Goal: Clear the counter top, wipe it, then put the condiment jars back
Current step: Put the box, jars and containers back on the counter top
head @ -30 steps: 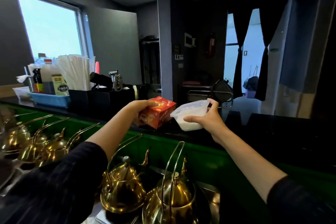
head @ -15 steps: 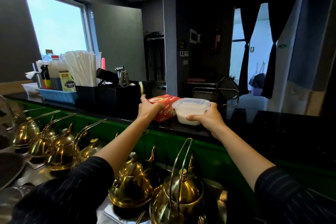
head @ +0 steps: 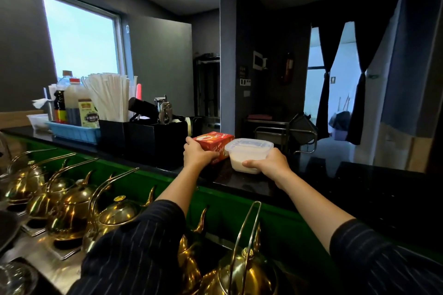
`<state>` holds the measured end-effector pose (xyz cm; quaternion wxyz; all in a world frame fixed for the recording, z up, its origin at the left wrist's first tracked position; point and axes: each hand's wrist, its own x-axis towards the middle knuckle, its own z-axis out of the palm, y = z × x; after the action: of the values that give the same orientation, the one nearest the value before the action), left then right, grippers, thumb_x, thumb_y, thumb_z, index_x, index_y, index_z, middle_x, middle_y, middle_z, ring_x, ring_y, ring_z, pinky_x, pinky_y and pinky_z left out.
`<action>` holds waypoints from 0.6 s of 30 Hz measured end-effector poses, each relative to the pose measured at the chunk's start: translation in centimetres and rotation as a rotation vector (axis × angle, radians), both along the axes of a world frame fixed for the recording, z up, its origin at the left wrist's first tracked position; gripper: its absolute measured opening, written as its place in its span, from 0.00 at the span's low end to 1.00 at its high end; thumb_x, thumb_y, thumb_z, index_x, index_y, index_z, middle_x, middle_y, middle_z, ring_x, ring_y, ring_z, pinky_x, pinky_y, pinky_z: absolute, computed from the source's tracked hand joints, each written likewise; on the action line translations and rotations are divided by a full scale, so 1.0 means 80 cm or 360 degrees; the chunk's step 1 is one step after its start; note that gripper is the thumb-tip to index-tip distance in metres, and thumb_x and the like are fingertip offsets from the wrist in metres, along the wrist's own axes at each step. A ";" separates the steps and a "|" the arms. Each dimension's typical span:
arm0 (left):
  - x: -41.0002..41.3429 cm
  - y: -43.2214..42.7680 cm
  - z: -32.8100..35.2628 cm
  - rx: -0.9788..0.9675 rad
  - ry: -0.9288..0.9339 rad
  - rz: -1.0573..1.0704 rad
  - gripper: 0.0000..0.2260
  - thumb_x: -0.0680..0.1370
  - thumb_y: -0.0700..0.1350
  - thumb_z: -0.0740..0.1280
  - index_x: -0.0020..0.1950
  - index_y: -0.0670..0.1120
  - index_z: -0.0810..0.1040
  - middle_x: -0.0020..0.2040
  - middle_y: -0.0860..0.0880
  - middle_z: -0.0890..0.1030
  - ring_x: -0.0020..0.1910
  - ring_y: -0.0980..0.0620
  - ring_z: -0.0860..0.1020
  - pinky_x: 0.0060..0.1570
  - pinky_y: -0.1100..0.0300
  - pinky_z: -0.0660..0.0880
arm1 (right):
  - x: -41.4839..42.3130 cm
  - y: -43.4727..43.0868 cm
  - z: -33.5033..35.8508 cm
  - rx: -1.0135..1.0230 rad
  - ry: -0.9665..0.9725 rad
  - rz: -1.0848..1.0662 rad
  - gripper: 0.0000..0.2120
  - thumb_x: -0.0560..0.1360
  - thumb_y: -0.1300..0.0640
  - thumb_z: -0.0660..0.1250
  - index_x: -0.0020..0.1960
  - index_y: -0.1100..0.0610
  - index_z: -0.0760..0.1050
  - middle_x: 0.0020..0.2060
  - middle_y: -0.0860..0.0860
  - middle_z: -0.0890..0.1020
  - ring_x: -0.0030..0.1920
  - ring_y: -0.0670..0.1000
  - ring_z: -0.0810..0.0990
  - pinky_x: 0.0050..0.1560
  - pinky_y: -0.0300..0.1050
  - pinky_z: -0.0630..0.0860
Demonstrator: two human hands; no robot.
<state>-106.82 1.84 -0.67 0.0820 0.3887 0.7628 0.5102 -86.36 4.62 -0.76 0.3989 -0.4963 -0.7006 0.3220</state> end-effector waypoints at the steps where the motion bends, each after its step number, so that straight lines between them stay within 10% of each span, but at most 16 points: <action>1: -0.006 0.005 0.000 0.0000 -0.0013 0.0001 0.49 0.64 0.50 0.80 0.74 0.42 0.53 0.70 0.40 0.66 0.69 0.40 0.68 0.65 0.44 0.71 | -0.006 0.004 0.002 0.0009 -0.0044 -0.0008 0.40 0.60 0.49 0.82 0.67 0.60 0.72 0.63 0.56 0.77 0.62 0.55 0.76 0.57 0.46 0.76; 12: -0.021 0.013 -0.006 -0.0029 -0.0148 0.0023 0.58 0.66 0.47 0.79 0.77 0.45 0.35 0.73 0.37 0.62 0.71 0.38 0.65 0.69 0.44 0.65 | -0.027 0.015 0.005 0.0115 -0.0736 -0.0113 0.24 0.74 0.45 0.69 0.63 0.59 0.73 0.57 0.56 0.79 0.57 0.57 0.78 0.44 0.45 0.70; 18: 0.025 -0.029 0.006 -0.0060 -0.0126 0.0074 0.52 0.68 0.40 0.77 0.77 0.39 0.41 0.71 0.34 0.65 0.69 0.36 0.67 0.67 0.45 0.68 | 0.018 -0.015 0.014 0.0129 -0.0810 0.0271 0.23 0.73 0.54 0.72 0.64 0.60 0.74 0.60 0.57 0.78 0.59 0.56 0.77 0.55 0.44 0.73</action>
<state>-104.82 -0.49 -0.17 0.1075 0.3488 0.7773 0.5125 -84.93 3.43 0.33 0.2010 -0.4841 -0.8299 0.1909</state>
